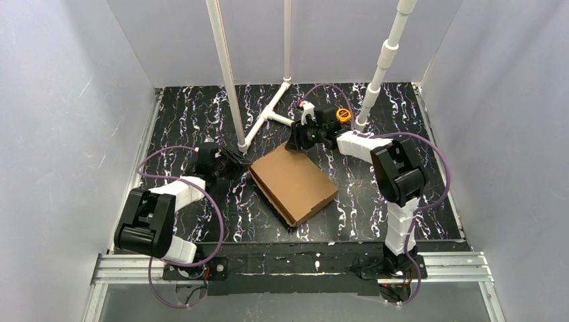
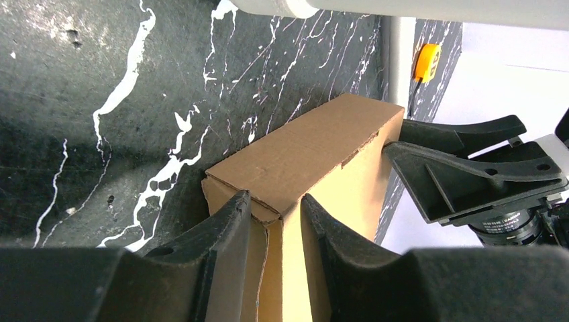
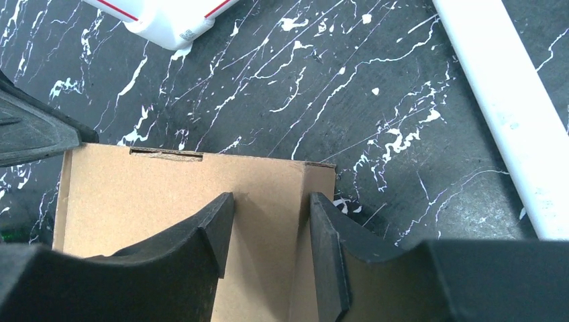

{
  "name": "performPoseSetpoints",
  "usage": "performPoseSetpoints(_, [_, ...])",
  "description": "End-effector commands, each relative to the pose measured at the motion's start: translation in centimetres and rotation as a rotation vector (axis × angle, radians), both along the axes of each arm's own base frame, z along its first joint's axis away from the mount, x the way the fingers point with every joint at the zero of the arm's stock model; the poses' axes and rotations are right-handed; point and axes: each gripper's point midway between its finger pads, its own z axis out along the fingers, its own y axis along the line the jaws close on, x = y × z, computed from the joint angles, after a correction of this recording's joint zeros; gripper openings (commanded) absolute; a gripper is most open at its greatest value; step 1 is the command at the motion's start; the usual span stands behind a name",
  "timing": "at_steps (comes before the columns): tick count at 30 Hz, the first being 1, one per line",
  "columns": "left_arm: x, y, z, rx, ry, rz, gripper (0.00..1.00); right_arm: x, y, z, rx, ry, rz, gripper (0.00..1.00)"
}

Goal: Fold the paper box

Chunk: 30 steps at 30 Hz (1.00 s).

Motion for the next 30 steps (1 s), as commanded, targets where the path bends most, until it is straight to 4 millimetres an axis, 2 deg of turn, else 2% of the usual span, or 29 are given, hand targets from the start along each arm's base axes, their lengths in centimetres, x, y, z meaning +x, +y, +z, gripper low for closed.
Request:
performPoseSetpoints(1, [0.7,-3.6,4.7,-0.123,-0.076,-0.066,0.31,-3.3,3.1,-0.4,0.011,0.041,0.119,0.52])
performPoseSetpoints(7, [0.8,-3.3,4.4,-0.114,-0.057,-0.042,0.32,-3.5,3.1,-0.1,0.016,0.036,0.128,0.52])
performPoseSetpoints(16, [0.8,-3.7,5.5,-0.199,0.06,0.062,0.34,-3.8,3.2,-0.1,0.013,0.032,0.137,0.53])
performPoseSetpoints(20, [0.3,-3.4,6.7,-0.206,0.047,0.075,0.36,-3.4,2.8,0.1,0.01,0.021,0.129,0.56])
performPoseSetpoints(23, [-0.9,-1.7,6.5,-0.092,0.045,0.086,0.46,-2.4,1.9,1.0,0.007,-0.001,0.114,0.63])
performPoseSetpoints(27, [-4.0,1.4,5.3,0.13,0.068,0.06,0.58,-1.5,0.7,3.0,0.001,-0.055,0.118,0.77])
performPoseSetpoints(30, [-6.2,1.9,4.7,0.166,0.038,-0.002,0.62,-1.4,0.2,4.4,-0.001,-0.088,0.13,0.86])
